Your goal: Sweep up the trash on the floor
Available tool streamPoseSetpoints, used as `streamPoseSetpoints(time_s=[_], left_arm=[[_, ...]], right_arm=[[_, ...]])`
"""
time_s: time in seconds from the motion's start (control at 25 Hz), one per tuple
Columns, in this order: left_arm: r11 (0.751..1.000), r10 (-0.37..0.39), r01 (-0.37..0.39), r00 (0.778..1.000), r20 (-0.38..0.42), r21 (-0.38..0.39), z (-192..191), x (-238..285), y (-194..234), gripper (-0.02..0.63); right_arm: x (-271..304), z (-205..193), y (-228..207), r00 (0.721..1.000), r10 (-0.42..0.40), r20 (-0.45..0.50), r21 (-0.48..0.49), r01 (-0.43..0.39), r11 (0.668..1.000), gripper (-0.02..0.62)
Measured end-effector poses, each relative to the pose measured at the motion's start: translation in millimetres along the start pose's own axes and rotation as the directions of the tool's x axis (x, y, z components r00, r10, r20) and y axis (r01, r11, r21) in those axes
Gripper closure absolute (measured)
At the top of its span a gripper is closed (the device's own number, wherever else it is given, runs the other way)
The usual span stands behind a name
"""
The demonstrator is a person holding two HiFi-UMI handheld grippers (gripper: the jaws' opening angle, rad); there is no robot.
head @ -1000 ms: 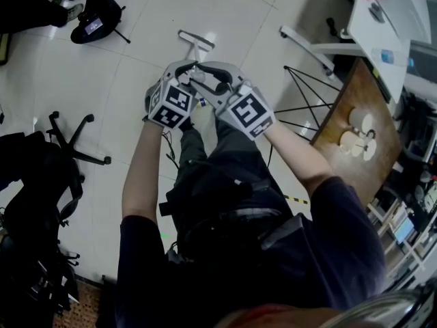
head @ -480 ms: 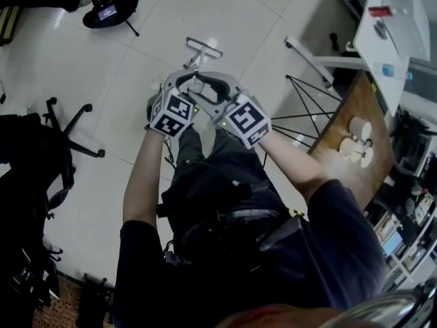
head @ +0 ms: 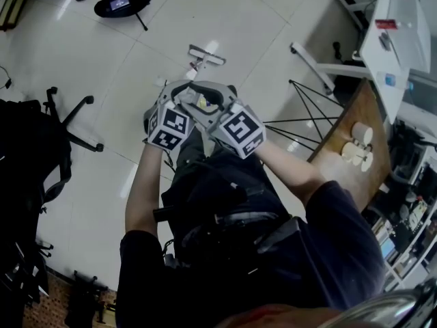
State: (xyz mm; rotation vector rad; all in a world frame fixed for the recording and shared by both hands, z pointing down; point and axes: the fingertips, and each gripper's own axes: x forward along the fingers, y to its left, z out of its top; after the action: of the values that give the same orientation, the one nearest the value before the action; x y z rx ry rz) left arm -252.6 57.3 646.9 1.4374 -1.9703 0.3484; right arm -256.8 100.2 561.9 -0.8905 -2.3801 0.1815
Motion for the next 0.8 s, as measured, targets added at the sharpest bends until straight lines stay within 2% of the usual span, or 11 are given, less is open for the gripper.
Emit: streamPoseSetpoints(time_s=[0.48, 0.8], left_arm=[[0.999, 0.037, -0.036, 0.999, 0.019, -0.04, -40, -59, 9, 0.508], [0.993, 0.088, -0.085, 0.996, 0.031, -0.084, -58, -89, 16, 0.508]], right_arm=[[32, 2, 65, 0.997, 0.069, -0.024, -0.004, -0.069, 0.998, 0.428], [48, 5, 98, 0.989, 0.14, -0.044, -0.018, -0.141, 0.99, 0.428]])
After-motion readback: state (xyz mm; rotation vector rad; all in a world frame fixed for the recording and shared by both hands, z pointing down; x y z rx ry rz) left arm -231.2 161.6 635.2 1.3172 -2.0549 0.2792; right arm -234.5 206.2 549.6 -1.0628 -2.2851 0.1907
